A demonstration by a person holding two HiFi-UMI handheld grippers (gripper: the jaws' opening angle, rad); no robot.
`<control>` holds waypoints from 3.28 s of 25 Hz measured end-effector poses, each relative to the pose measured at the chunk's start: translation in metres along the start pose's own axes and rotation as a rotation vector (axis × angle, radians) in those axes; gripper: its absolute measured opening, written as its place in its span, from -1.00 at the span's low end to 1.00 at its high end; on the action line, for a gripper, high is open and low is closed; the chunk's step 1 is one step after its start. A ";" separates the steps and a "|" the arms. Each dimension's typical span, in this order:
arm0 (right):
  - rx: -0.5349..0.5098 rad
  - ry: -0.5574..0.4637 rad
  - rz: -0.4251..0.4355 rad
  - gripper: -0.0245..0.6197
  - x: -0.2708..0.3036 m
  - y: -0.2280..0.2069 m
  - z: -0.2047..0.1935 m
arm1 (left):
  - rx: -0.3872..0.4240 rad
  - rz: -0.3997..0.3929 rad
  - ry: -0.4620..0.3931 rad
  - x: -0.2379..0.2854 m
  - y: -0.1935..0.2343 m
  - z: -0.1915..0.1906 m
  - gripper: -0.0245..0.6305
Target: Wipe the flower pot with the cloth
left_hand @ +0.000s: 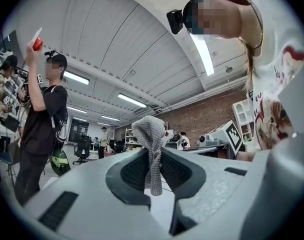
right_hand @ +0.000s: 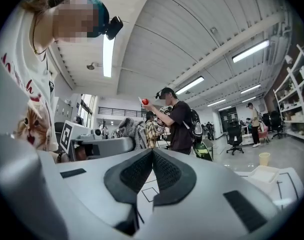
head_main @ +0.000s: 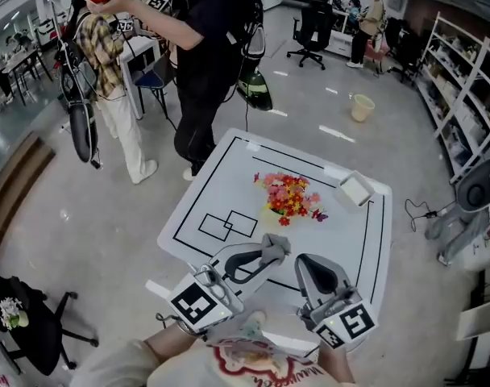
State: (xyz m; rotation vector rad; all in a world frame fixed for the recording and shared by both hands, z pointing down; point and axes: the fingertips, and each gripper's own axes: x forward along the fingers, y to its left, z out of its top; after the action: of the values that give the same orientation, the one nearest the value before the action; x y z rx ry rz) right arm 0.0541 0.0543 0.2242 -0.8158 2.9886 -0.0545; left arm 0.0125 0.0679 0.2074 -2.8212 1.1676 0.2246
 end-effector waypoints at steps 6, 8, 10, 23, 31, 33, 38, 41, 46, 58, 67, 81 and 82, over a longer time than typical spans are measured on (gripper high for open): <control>0.012 -0.035 0.017 -0.92 -0.017 0.083 0.010 | 0.000 -0.008 0.001 -0.067 -0.040 0.013 -0.76; 0.010 -0.031 0.004 -0.92 -0.023 0.110 0.008 | -0.011 -0.023 0.006 -0.088 -0.054 0.013 -0.76; 0.009 -0.027 -0.016 -0.92 -0.031 0.136 0.004 | -0.027 -0.038 0.010 -0.110 -0.068 0.012 -0.76; -0.004 -0.004 -0.122 -0.92 -0.073 0.196 0.000 | -0.054 -0.122 0.005 -0.153 -0.119 0.021 -0.76; 0.013 -0.022 -0.155 -0.92 -0.107 0.213 0.001 | -0.084 -0.163 0.013 -0.161 -0.153 0.012 -0.76; 0.004 -0.030 -0.155 -0.92 -0.114 0.213 0.006 | -0.060 -0.166 -0.001 -0.159 -0.158 0.020 -0.76; -0.028 -0.037 -0.140 -0.92 -0.136 0.232 0.016 | -0.014 -0.149 -0.035 -0.172 -0.182 0.044 -0.76; -0.046 -0.056 -0.136 -0.92 -0.159 0.251 0.024 | -0.009 -0.128 -0.032 -0.186 -0.206 0.052 -0.76; -0.062 -0.059 -0.140 -0.92 -0.210 0.276 0.024 | -0.011 -0.118 -0.046 -0.198 -0.259 0.054 -0.76; -0.055 -0.045 -0.128 -0.92 -0.340 0.377 0.012 | -0.038 -0.069 -0.050 -0.263 -0.412 0.059 -0.76; -0.055 -0.079 -0.134 -0.92 -0.354 0.410 0.025 | -0.007 -0.080 -0.057 -0.290 -0.435 0.081 -0.76; -0.077 -0.096 -0.144 -0.93 -0.330 0.437 0.032 | -0.031 -0.082 -0.039 -0.321 -0.418 0.086 -0.76; -0.077 -0.094 -0.144 -0.92 -0.330 0.438 0.032 | -0.029 -0.085 -0.038 -0.322 -0.418 0.086 -0.76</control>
State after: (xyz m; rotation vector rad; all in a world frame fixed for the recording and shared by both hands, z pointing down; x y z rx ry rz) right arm 0.1175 0.5981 0.1831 -1.0106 2.8559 0.0915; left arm 0.0750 0.5984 0.1837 -2.8702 1.0426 0.2907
